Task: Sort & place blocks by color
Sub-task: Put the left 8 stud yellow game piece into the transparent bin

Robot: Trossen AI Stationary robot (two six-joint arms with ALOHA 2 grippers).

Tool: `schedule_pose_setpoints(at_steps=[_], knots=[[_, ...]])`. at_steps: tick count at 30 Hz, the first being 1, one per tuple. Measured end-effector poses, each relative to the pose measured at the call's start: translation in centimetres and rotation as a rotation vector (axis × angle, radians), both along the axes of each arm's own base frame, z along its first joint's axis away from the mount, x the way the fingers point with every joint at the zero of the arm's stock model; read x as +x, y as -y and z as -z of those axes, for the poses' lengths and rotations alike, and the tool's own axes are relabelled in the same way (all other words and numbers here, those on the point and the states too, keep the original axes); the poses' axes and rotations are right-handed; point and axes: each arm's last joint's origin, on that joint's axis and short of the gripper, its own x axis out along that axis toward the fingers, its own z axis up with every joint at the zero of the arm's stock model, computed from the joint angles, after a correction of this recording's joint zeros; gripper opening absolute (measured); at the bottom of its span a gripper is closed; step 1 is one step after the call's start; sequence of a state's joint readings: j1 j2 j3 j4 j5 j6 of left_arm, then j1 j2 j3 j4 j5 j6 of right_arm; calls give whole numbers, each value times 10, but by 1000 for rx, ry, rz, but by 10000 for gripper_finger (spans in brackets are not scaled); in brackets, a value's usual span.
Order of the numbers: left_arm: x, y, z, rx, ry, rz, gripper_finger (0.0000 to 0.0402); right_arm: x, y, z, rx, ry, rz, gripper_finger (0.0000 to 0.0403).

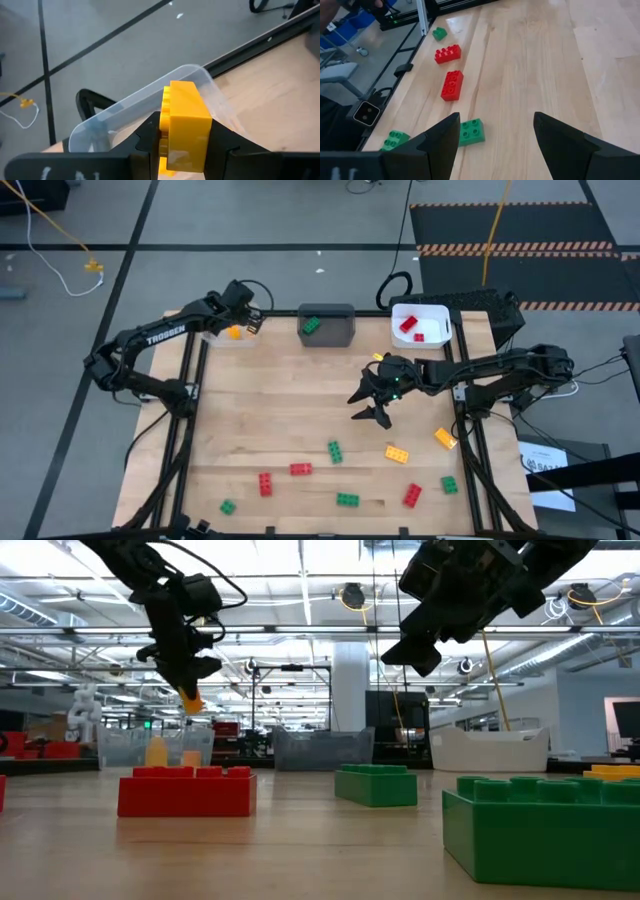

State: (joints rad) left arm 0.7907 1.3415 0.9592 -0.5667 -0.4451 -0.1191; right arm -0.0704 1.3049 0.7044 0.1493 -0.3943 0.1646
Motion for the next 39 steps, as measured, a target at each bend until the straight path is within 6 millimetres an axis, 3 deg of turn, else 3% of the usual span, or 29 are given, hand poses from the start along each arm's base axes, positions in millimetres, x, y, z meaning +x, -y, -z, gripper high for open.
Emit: schedule_pose_setpoints(at_steps=[4, 11, 16, 22, 31, 39], knots=[[-5, -6, 4, -20, -19, -30, 96, 0, 0, 0, 0, -1, 0, 242], [-8, -18, 30, -128, -113, -71, 96, 0, 0, 0, 5, -2, 2, 242], [-8, -27, 44, -138, -164, -119, 128, 0, 0, 0, 4, -2, 2, 242], [-7, -33, 55, -170, -174, -122, 136, 0, 0, 0, 4, -4, 1, 242], [-5, -29, 48, -147, -171, -89, 139, 0, 0, 0, 3, -5, 1, 242], [2, -5, 16, -98, -48, 60, 140, 0, 0, 0, -15, -1, -10, 242]])
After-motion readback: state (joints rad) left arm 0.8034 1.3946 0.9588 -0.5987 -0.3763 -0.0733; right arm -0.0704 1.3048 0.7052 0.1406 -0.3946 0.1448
